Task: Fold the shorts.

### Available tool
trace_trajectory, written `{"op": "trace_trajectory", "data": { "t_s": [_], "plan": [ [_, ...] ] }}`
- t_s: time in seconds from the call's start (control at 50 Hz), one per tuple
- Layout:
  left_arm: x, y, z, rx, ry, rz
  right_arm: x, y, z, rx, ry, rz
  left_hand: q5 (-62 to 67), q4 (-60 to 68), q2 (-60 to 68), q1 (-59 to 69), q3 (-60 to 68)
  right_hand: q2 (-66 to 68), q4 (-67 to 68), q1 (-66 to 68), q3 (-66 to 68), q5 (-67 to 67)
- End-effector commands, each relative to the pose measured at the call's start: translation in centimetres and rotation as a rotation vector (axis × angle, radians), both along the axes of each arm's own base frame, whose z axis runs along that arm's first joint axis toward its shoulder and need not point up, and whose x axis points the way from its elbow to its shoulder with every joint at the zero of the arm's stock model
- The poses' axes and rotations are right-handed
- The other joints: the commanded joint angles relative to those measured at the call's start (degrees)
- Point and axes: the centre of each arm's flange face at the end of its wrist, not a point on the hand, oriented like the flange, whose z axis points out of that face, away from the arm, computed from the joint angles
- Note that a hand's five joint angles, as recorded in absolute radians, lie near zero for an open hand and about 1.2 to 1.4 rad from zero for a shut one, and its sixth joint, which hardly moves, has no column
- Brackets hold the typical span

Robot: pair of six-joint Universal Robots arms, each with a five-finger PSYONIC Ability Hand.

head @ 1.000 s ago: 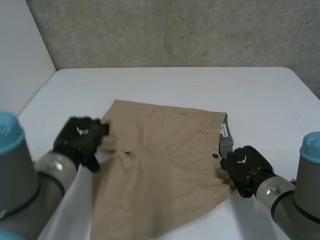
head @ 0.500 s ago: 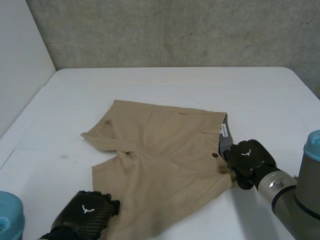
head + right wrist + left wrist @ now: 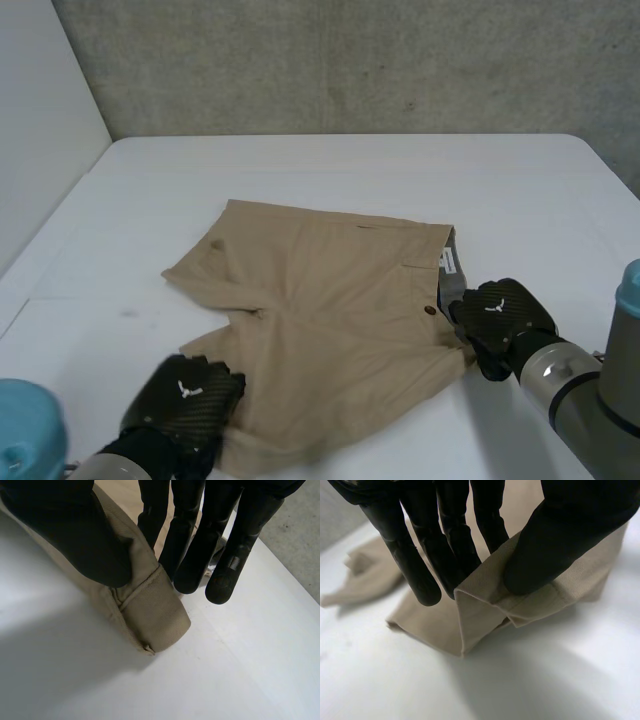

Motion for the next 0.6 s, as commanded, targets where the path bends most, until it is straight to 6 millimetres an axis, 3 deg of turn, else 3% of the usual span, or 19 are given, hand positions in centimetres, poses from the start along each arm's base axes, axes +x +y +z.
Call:
{"op": "trace_trajectory", "data": {
  "t_s": [0.02,0.12,0.16,0.28,0.36,0.6],
  "plan": [
    [1.2,1.4,3.6,-0.092,-0.017,-0.03,-1.3,3.8,2.9,0.104,0.165,0.1,13.6,11.6,11.7,16.2,12.1,12.9,11.9,24.4,11.9,13.6],
    [2.8,3.3,4.2,-0.072,-0.177,-0.107,-3.1,7.0,4.2,0.206,0.342,0.224,13.6,11.6,11.7,16.2,12.1,12.9,11.9,24.4,11.9,13.6],
    [3.2,3.9,4.1,-0.056,-0.223,-0.138,-3.6,7.4,4.3,0.228,0.385,0.246,13.6,11.6,11.7,16.2,12.1,12.9,11.9,24.4,11.9,13.6],
    [2.7,2.9,4.2,-0.088,-0.2,-0.129,-3.4,5.7,4.4,0.16,0.346,0.248,13.6,11.6,11.7,16.2,12.1,12.9,11.9,24.4,11.9,13.6],
    [1.2,0.2,4.0,-0.165,-0.158,-0.097,-2.7,3.6,3.4,0.16,0.28,0.203,13.6,11.6,11.7,16.2,12.1,12.9,11.9,24.4,11.9,13.6],
    [-4.4,-11.7,2.7,-0.343,-0.057,0.016,-0.6,-3.8,2.9,-0.039,0.208,0.039,13.6,11.6,11.7,16.2,12.1,12.9,11.9,24.4,11.9,13.6]
  ]
}}
